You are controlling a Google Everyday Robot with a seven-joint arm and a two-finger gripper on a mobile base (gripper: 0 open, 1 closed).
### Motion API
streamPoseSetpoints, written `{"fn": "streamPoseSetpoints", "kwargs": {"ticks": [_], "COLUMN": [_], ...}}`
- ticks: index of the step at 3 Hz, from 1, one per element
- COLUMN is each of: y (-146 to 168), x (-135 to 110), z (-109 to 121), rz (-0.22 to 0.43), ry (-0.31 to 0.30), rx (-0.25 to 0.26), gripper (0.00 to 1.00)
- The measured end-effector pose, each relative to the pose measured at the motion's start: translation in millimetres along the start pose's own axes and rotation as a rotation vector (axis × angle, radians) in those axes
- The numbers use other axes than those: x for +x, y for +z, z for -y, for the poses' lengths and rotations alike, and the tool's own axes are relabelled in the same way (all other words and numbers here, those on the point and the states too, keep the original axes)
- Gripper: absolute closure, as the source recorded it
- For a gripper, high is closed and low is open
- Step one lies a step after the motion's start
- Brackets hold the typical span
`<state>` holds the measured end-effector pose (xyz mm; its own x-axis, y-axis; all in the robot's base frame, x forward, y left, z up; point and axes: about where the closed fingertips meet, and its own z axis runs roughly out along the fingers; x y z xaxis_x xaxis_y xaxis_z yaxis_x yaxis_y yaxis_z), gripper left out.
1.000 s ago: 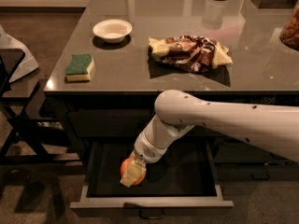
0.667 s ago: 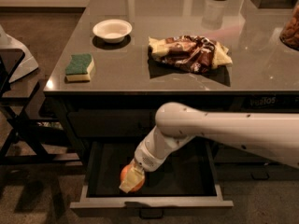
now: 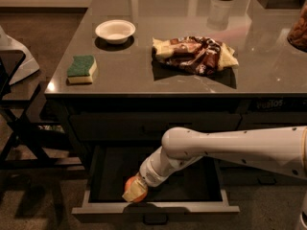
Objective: Place orange into middle drawer
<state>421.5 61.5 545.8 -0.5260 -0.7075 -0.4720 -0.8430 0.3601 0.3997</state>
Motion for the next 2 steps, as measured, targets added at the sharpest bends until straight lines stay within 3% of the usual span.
{"fn": "streamPoseSetpoints", "kwargs": {"ticks": [2], "y": [6.3], "x": [3.0], "z": [4.7], "rz": [0.018], "ry": [0.033], "rx": [0.014], "gripper": [1.00]}}
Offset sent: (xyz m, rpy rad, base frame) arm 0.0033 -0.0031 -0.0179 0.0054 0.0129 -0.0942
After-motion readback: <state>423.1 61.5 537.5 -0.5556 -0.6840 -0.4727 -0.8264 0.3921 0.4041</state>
